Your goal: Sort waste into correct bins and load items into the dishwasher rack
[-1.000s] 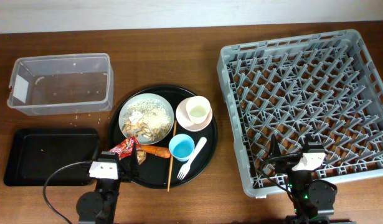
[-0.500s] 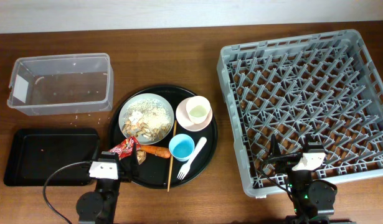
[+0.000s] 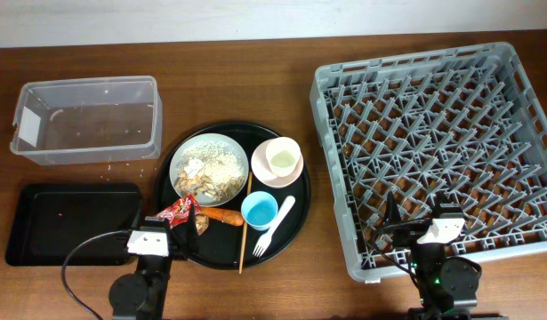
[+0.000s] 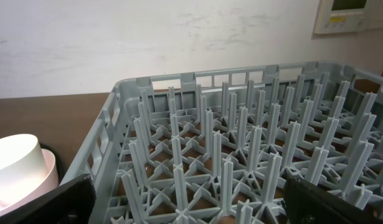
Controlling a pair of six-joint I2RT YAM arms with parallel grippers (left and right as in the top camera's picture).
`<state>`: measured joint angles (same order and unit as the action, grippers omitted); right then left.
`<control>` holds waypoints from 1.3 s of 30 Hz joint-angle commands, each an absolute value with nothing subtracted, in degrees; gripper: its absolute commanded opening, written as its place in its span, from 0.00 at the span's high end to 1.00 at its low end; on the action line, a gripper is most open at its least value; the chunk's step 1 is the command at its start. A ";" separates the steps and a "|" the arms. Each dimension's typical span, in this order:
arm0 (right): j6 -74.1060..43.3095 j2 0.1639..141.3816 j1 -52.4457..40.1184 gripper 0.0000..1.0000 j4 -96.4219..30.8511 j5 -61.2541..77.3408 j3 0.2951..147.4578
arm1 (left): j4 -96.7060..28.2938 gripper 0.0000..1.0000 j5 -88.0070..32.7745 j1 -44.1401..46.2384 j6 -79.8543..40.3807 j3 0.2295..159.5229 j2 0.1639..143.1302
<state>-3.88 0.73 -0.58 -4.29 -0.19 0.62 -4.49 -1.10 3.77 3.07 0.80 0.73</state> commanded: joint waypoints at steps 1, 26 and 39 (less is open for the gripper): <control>-3.86 0.40 -0.97 0.01 -4.67 -0.71 0.32 | -4.58 0.01 -2.13 3.49 3.97 0.54 0.36; -3.92 0.43 -1.02 0.01 -4.45 6.28 0.86 | -6.87 0.01 -2.11 3.46 2.20 1.93 0.40; -6.46 15.90 -1.02 0.02 -33.12 7.14 27.83 | -24.45 0.01 -2.17 3.49 -0.43 27.70 23.66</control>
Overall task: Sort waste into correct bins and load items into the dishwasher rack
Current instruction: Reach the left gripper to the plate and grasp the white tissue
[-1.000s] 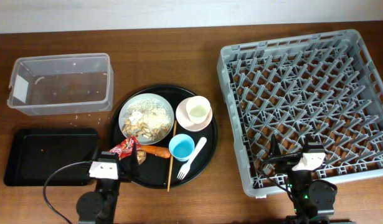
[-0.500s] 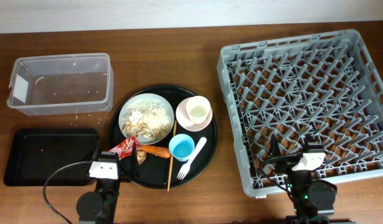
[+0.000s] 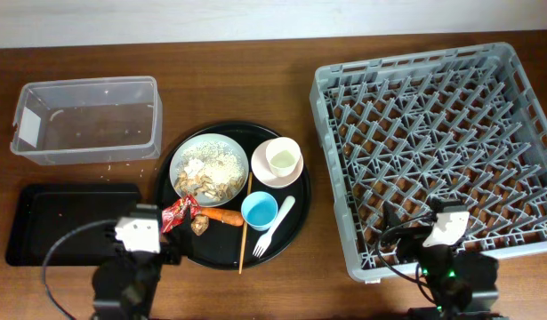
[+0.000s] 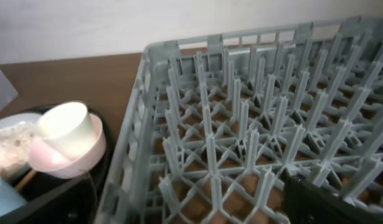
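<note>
A round black tray (image 3: pixel 300 218) holds a plate of food scraps (image 3: pixel 209 169), a pink bowl (image 3: pixel 264 171) with a white cup (image 3: pixel 283 159) in it, a blue cup (image 3: pixel 259 211), a white fork (image 3: pixel 273 227), a chopstick (image 3: pixel 245 233), a red wrapper (image 3: pixel 178 213) and a carrot piece (image 3: pixel 224 214). The grey dishwasher rack (image 3: pixel 319 76) stands at the right with nothing in it. My left gripper (image 3: pixel 164 244) sits at the tray's front left, just short of the wrapper, its fingers hidden under the wrist. My right gripper (image 4: pixel 191 202) hangs open over the rack's (image 4: pixel 241 124) front left corner, holding nothing.
A clear plastic bin (image 3: pixel 86 120) stands at the back left. In front of it lies a black rectangular tray (image 3: pixel 68 222). The right wrist view shows the cup (image 4: pixel 66 124) in the pink bowl (image 4: pixel 85 158) to the left of the rack wall.
My left arm has moved left and toward the table's front edge, off the wrapper. My right arm has drawn back a little, and its view now tilts down and left, showing more of the bowl.
</note>
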Controlling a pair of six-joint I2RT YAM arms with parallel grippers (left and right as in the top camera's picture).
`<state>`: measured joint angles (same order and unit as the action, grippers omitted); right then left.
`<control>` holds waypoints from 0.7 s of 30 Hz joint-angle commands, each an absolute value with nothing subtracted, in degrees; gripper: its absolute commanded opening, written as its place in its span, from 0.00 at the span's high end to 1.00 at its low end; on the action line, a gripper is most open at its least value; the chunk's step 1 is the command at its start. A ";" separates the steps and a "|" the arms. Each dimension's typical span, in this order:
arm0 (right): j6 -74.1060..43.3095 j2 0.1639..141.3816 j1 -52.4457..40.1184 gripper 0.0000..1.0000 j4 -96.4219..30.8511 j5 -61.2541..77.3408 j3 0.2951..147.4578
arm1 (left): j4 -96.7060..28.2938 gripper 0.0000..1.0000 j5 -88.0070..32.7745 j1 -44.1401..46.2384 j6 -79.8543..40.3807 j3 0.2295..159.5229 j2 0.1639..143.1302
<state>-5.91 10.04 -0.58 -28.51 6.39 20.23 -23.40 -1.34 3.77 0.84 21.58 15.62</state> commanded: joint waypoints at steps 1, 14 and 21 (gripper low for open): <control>-6.46 18.39 -1.02 0.01 -35.64 7.14 30.48 | -25.10 0.01 -2.17 3.49 -0.43 29.78 26.46; -6.46 42.85 -1.02 0.01 -53.89 7.11 46.78 | -39.72 0.01 -2.81 3.49 -0.45 55.66 62.65; -6.44 45.84 -1.02 0.01 -53.84 6.87 46.78 | -30.89 0.01 -4.32 3.49 -0.64 55.66 73.71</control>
<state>-6.07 45.78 -0.60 -53.84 6.79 45.54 -32.27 -2.55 3.77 0.12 54.65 69.47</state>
